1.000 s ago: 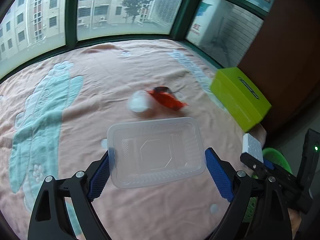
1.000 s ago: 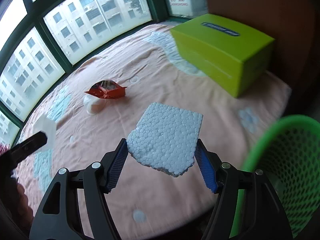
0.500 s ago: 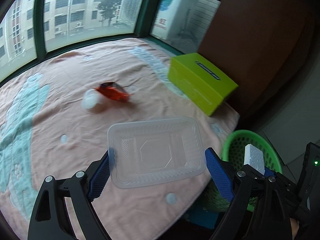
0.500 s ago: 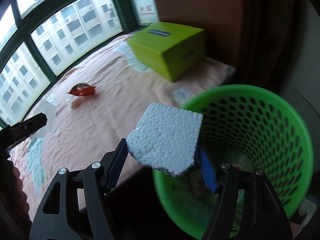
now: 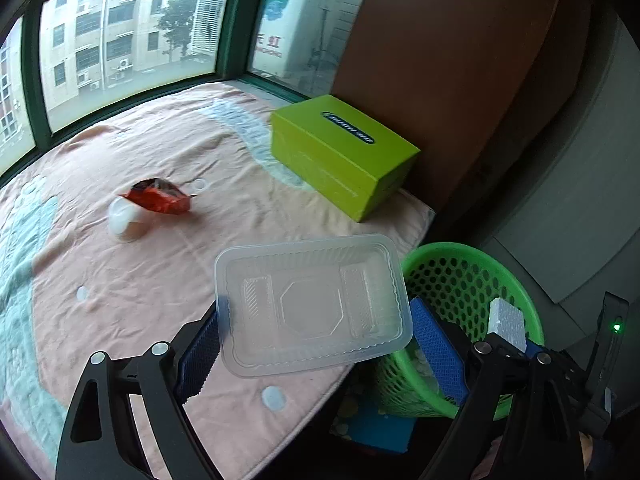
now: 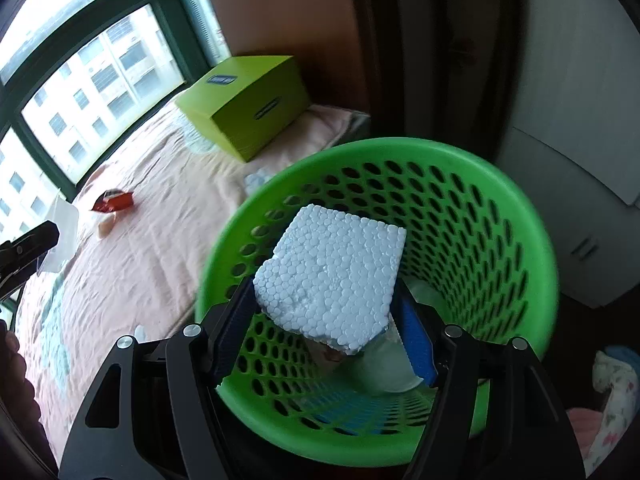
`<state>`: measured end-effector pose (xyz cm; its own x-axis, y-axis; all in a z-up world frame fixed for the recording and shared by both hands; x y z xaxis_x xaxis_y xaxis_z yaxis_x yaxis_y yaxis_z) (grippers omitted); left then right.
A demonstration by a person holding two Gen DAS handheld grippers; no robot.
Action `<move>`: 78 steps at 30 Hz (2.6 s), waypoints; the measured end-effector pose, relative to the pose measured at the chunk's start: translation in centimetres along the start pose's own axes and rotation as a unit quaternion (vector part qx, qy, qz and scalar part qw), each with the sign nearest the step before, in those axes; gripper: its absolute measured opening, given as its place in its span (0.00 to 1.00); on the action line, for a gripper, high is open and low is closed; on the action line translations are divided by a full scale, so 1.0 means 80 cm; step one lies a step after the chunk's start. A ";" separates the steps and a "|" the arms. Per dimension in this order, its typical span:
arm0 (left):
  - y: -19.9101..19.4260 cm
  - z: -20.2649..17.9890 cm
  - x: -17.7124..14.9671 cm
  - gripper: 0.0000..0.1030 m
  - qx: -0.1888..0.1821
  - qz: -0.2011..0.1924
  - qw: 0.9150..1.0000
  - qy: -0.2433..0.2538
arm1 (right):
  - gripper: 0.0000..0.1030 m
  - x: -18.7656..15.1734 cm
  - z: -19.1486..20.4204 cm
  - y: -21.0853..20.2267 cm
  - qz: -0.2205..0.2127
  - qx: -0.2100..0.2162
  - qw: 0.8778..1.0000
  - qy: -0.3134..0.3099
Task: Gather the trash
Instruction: 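Carry tray and foam block over the green wastebasket and open both tools, then move both tools back over the bedspread toward the wrapper and clear cup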
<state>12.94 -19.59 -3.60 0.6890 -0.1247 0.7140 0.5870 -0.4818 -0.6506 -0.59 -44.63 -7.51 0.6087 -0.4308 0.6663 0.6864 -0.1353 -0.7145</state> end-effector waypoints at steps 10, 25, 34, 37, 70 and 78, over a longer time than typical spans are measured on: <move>0.012 -0.050 0.000 0.84 -0.024 0.010 0.999 0.030 | 0.74 0.001 -0.041 -0.021 -0.020 -0.023 0.999 0.025; 0.040 -0.123 -0.022 0.84 -0.063 0.044 0.994 0.076 | 0.76 0.003 -0.075 -0.059 -0.051 -0.028 0.997 0.045; 0.057 -0.156 -0.033 0.84 -0.087 0.060 0.990 0.097 | 0.76 0.002 -0.087 -0.063 -0.056 -0.026 0.996 0.057; 0.062 -0.168 -0.037 0.85 -0.098 0.065 0.988 0.105 | 0.76 0.001 -0.092 -0.064 -0.056 -0.026 0.996 0.061; 0.000 0.060 0.006 0.90 0.051 0.011 0.999 0.012 | 0.76 0.034 0.075 -0.007 -0.025 0.093 0.995 -0.029; -0.023 0.162 0.009 0.90 0.110 -0.002 0.993 -0.041 | 0.76 0.049 0.162 0.040 0.006 0.160 0.985 -0.061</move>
<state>17.88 -7.51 -5.21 0.7139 -0.0475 0.6987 0.6618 -0.2803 -0.6953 9.14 -35.16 -4.44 0.6478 -0.3180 0.6923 0.7569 0.1656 -0.6322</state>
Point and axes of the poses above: each gripper's, at about its wrist camera, not at the fingertips, and y roughly the way its jaws point, z to its left, x to its top, the point moved 3 cm from there along y, roughly the way its jaws point, and after that the axes turned 7 degrees about -z, right-handed, at the moved point
